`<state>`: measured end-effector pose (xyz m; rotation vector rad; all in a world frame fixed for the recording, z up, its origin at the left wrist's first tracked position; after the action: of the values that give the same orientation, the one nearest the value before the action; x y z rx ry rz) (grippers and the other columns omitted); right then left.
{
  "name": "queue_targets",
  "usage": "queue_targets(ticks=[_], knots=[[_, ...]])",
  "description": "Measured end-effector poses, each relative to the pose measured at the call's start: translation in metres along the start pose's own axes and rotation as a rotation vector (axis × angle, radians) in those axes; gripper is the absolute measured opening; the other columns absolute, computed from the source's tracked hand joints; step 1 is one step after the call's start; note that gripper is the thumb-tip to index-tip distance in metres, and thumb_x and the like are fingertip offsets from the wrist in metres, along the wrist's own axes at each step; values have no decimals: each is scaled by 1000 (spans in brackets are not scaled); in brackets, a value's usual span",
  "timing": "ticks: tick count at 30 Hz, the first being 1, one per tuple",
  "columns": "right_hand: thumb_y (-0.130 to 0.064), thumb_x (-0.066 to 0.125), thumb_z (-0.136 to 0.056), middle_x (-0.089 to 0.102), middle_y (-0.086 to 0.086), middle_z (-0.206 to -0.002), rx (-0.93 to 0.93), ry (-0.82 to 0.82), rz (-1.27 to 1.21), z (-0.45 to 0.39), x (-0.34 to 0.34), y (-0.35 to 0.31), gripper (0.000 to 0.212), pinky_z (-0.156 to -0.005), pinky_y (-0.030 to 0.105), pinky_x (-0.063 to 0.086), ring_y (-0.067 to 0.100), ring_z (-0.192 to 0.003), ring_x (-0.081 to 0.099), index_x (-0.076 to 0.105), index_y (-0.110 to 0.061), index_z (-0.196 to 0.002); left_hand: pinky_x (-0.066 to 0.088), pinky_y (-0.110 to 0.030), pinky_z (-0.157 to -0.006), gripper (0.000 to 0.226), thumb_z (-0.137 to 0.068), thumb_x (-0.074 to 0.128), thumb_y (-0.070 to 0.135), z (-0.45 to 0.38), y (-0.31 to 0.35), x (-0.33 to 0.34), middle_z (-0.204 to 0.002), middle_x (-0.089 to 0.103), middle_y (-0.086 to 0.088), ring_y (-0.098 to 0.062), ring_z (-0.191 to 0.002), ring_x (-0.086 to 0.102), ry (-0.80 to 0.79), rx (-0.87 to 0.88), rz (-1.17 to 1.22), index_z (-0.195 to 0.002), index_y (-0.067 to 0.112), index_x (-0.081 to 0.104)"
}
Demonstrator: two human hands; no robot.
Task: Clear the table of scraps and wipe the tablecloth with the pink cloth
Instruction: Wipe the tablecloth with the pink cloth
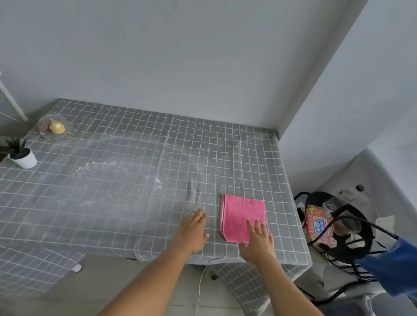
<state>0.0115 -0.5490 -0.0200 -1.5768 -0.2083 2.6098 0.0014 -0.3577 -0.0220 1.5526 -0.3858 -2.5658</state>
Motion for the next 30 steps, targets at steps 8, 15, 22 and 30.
queue_targets(ticks=[8,15,22,30], knots=[[-30,40,-95,-21,3,-158,-54,-50,1,-15,9,52,78,-116,47,-7,24,-144,-20,-13,-21,-151,-3,-43,-118,73,-100,39,27,-24,61,27,-158,-17,-8,-24,-146,-14,2,39,-48,-150,12,-10],[-26,32,-96,-18,4,-159,-97,31,-24,-32,9,57,68,-118,48,-4,26,-146,-17,-7,-25,-152,-5,-45,-118,73,-100,35,32,-42,73,36,-156,-22,-5,-20,-145,-18,9,-8,-118,-150,14,-15],[-22,27,-101,-8,3,-160,-114,178,18,-35,7,60,57,-119,46,-6,24,-146,-14,4,-26,-153,-8,-42,-115,68,-100,34,15,-48,76,37,-158,-18,-5,-18,-146,-14,116,-70,-130,-150,14,-12],[-26,25,-102,-2,4,-161,-122,169,-49,-36,-10,55,52,-118,43,-5,22,-147,-12,14,-20,-153,-4,-52,-116,77,-98,35,46,-50,81,40,-158,-13,-8,-22,-147,-10,125,-78,-120,-150,9,-9]])
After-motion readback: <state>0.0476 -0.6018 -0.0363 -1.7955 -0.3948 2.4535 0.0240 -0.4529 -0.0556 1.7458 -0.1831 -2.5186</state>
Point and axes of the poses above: each hand's wrist, its own z-axis away from the middle knuckle, its own x-axis out of the palm, y = z × x, the point moved 6 cm from there along -z, towards the middle knuckle
